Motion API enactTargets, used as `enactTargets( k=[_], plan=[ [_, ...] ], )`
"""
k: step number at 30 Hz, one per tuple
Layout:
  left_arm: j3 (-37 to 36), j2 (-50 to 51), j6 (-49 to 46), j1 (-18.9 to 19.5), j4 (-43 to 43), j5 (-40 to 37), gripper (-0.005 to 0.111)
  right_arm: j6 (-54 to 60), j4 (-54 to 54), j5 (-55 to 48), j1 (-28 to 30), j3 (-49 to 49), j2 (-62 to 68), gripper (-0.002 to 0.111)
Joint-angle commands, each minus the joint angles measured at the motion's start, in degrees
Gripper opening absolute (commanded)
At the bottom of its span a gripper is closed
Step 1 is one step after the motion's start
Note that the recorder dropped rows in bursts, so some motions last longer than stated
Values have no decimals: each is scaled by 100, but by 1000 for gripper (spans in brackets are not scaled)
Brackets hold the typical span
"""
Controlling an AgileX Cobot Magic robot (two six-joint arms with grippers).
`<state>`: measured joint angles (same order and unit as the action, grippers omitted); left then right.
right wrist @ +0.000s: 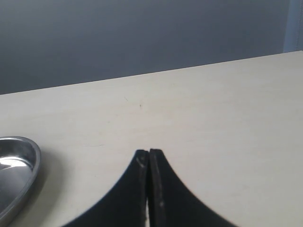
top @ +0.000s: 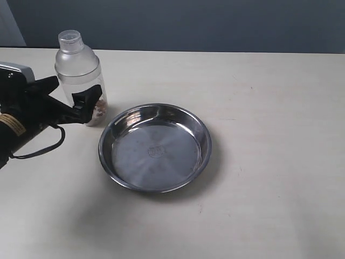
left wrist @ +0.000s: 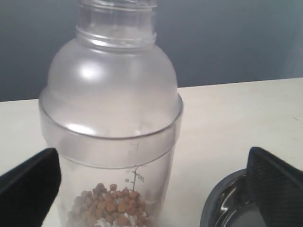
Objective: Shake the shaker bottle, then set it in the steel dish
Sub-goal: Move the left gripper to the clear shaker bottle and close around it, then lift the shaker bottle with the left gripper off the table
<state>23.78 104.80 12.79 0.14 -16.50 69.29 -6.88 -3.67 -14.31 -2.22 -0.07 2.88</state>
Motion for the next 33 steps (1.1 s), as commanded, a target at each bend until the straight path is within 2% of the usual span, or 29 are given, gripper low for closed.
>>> enactTargets(
  k=[1, 12, 25, 33],
  plan=[
    [77, 32, -138, 28, 425, 67, 105, 20, 14, 72, -8, 7, 10, -1],
    [899, 839, -101, 28, 204, 67, 105, 20, 14, 72, -8, 7, 10, -1],
    [1592, 1456, -137, 28, 389, 67, 105, 20, 14, 83, -8, 7, 10, -1],
    [1672, 1459, -137, 28, 645, -417, 105, 20, 14, 68, -8, 7, 10, -1]
  ],
)
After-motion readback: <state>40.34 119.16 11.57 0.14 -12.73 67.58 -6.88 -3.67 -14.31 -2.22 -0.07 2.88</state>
